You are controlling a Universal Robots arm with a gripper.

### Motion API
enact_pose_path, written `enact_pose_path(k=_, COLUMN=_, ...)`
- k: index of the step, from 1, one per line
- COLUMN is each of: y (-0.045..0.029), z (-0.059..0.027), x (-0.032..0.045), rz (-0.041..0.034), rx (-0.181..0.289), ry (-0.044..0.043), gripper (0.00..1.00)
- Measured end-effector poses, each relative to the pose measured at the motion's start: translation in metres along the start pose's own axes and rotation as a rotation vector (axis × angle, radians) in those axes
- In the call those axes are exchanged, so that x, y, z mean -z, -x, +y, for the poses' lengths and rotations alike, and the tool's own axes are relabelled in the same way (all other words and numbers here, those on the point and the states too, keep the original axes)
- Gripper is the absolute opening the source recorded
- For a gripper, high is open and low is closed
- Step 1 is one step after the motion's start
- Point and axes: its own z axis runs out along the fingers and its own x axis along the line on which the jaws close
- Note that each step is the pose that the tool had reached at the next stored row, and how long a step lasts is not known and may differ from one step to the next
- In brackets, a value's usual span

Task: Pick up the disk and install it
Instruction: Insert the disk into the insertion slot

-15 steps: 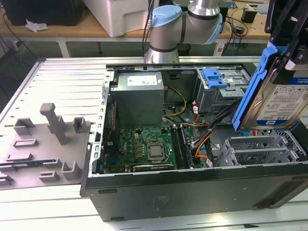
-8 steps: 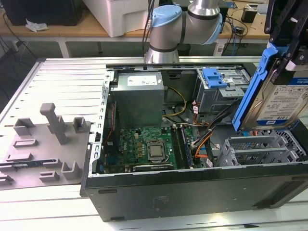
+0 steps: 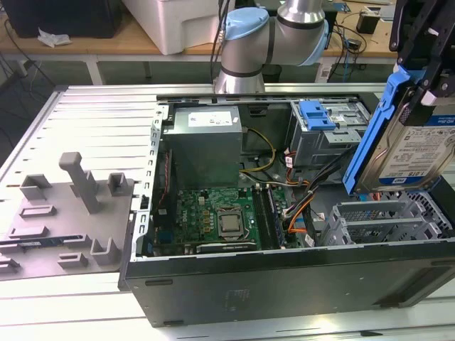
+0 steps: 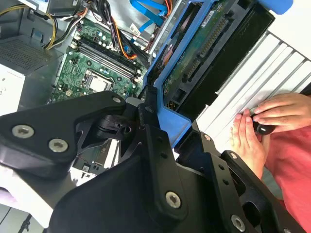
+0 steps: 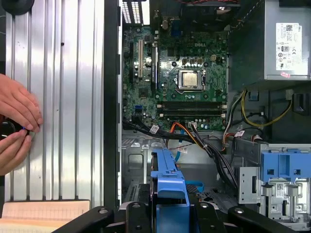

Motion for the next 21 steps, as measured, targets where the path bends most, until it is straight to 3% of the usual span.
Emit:
enact_pose_path(k=3, y=0.0002, z=-0.0007, x=-0.0006, rz=-0.0001, rx=0.006, ry=-0.0001, gripper=0.37)
enact_pose_path(k=5, y=0.0002, z=-0.0013, x=-0.0014, rz=-0.0048, rx=0.006, ry=-0.0003, gripper=0.37)
enact_pose_path(k=6, y=0.0002, z=-0.0017, x=-0.0016, rz=-0.0087, rx=0.006, ry=-0.0003, gripper=0.37)
enact_pose_path(k=7, y=0.0001, z=-0.0028, x=-0.0024, rz=-0.021, rx=0.006, ry=-0.0006, gripper=0.37)
enact_pose_path(k=8, y=0.0001, z=-0.0031, x=-0.0029, rz=-0.0245, rx=0.006, ry=-0.0007, gripper=0.37)
enact_pose_path(k=21, y=0.0002, z=-0.0046, x=-0.0096, rz=-0.0251, rx=0.006, ry=-0.0007, gripper=0.37)
